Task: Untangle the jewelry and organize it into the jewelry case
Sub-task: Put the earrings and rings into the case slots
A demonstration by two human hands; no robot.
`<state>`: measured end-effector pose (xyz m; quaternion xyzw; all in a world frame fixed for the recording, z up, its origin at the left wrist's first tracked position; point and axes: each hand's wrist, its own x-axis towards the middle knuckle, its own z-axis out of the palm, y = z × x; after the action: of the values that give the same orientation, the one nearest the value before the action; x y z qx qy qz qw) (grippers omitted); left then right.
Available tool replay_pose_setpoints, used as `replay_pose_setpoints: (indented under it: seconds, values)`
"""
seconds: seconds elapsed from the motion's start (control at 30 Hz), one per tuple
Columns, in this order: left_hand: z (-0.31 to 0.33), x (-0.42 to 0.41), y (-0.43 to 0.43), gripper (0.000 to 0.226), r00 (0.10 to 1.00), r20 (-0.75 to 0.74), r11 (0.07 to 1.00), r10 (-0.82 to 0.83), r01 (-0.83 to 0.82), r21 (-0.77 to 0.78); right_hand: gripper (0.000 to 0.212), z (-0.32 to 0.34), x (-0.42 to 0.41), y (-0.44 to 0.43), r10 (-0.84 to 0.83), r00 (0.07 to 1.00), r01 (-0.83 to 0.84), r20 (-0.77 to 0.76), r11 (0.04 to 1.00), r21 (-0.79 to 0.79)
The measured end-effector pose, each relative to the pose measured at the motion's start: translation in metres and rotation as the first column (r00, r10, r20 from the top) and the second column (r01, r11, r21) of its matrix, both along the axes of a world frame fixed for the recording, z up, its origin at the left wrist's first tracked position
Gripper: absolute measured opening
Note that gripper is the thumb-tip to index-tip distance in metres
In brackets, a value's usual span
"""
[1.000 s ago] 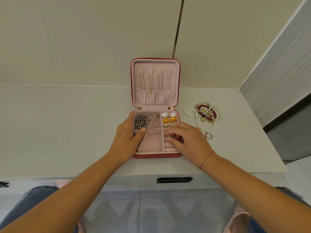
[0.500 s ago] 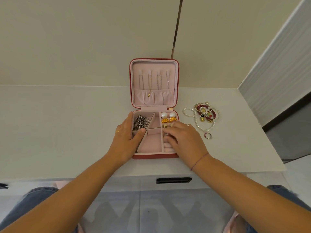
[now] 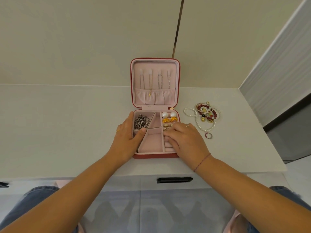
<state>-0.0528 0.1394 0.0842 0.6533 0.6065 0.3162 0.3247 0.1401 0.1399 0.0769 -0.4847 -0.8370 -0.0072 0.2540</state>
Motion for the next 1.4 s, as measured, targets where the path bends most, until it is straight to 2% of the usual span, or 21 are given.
replay_pose_setpoints:
  seconds: [0.07, 0.2, 0.43, 0.57, 0.63, 0.67, 0.73, 0.8, 0.9, 0.97, 1.13, 1.33, 1.4]
  values:
    - [-0.003, -0.002, 0.002, 0.053, 1.000, -0.006, 1.000, -0.008, 0.008, 0.002, 0.013, -0.002, -0.001, -0.001, 0.007, 1.000, -0.007, 0.007, 1.000, -0.001]
    - [-0.005, -0.003, 0.001, 0.055, 1.000, -0.003, 1.000, -0.005, 0.005, -0.003, 0.023, 0.003, 0.003, -0.004, 0.012, 0.992, -0.023, -0.124, 0.996, -0.092]
    - [-0.008, -0.005, 0.004, 0.042, 1.000, -0.005, 0.999, -0.030, 0.030, 0.028, 0.026, -0.001, 0.002, -0.011, 0.043, 0.997, -0.045, -0.059, 0.998, -0.039]
    - [-0.010, -0.005, 0.005, 0.048, 1.000, -0.013, 0.999, -0.022, 0.022, 0.023, 0.025, 0.000, 0.006, -0.012, 0.072, 0.988, -0.091, -0.138, 0.986, -0.136]
    - [-0.007, -0.005, 0.004, 0.048, 1.000, -0.012, 1.000, -0.023, 0.023, 0.018, 0.022, 0.009, 0.013, -0.008, 0.020, 0.962, -0.082, -0.273, 0.972, -0.221]
    - [-0.006, -0.004, 0.003, 0.047, 1.000, -0.006, 0.999, -0.026, 0.026, 0.021, 0.020, 0.014, 0.021, -0.003, -0.049, 0.943, -0.026, -0.329, 0.975, -0.222]
    - [-0.003, -0.002, 0.002, 0.046, 1.000, -0.002, 1.000, -0.024, 0.024, 0.015, 0.019, 0.019, 0.042, 0.015, -0.236, 0.900, 0.188, -0.367, 0.969, -0.163]
    - [0.000, 0.000, 0.000, 0.052, 1.000, 0.006, 1.000, -0.012, 0.012, -0.001, 0.020, 0.017, 0.065, 0.030, -0.419, 0.852, 0.382, -0.312, 0.907, -0.177]
    - [0.001, 0.000, -0.001, 0.051, 1.000, 0.004, 1.000, -0.012, 0.012, 0.000, 0.026, 0.005, 0.088, 0.037, -0.546, 0.824, 0.498, -0.151, 0.825, -0.268]
    - [0.002, 0.000, -0.001, 0.053, 1.000, 0.002, 1.000, -0.009, 0.009, -0.012, 0.025, -0.002, 0.094, 0.038, -0.556, 0.824, 0.516, -0.105, 0.815, -0.264]
    - [0.001, 0.000, -0.001, 0.053, 1.000, 0.000, 1.000, -0.005, 0.005, -0.021, 0.016, -0.008, 0.099, 0.040, -0.538, 0.836, 0.507, -0.109, 0.833, -0.221]
    - [0.005, 0.001, -0.002, 0.044, 1.000, 0.022, 1.000, -0.021, 0.021, 0.004, 0.002, -0.003, 0.097, 0.038, -0.517, 0.852, 0.496, -0.082, 0.848, -0.189]
    - [0.005, 0.001, -0.002, 0.043, 1.000, 0.017, 1.000, -0.023, 0.023, 0.003, 0.006, 0.001, 0.094, 0.036, -0.498, 0.861, 0.473, -0.105, 0.859, -0.196]
